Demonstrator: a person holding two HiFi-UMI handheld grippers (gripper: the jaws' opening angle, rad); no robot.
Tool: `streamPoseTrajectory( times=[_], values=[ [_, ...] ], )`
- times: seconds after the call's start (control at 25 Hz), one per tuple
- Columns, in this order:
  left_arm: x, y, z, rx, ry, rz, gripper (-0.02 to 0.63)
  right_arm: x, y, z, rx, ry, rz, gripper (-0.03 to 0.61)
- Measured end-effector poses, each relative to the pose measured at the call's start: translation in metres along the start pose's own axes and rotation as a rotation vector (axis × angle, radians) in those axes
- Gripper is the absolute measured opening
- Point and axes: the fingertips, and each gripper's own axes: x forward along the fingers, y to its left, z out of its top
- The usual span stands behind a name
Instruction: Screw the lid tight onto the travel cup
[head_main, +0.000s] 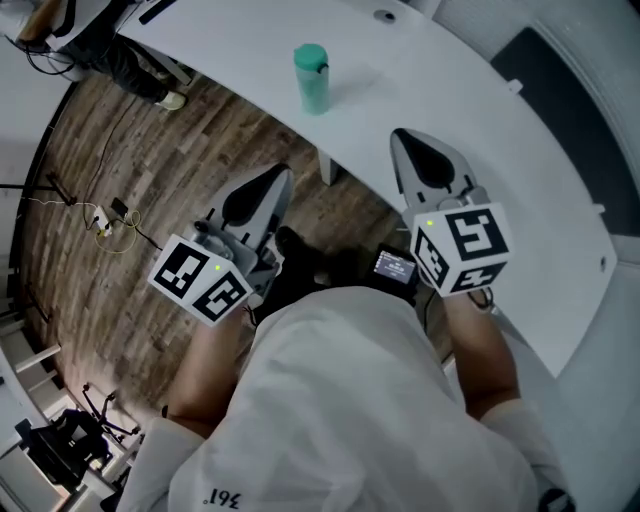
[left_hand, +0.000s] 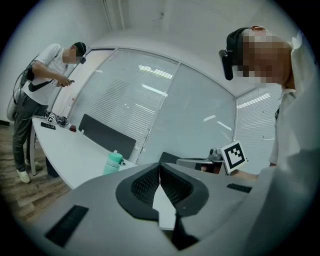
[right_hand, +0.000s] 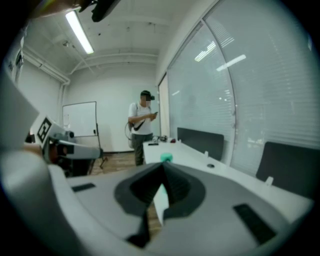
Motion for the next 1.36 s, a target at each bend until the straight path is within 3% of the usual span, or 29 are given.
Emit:
streamPoseTrajectory(
  times=[0.16, 0.48, 1.04, 1.36],
  values=[
    [-0.009, -0.02, -0.016, -0.01, 0.01, 0.036, 0.028, -0.018, 0.0, -0.01, 0.008, 0.0, 0.034, 0.021],
    [-0.035, -0.015, -0.016, -0.008, 0.006, 0.056, 0.026, -0.019, 0.02, -0.007, 0.008, -0.007, 0.049, 0.021],
    [-0.078, -0.002, -0.012, -0.022, 0.06, -0.022, 0.028, -0.017, 0.062, 0.016, 0.002, -0.036, -0.013, 0.021],
    [-0.087, 0.004, 0.005, -0.041, 0.016, -0.097, 0.028, -0.005, 0.072, 0.028, 0.009, -0.068, -0.025, 0.021]
  ],
)
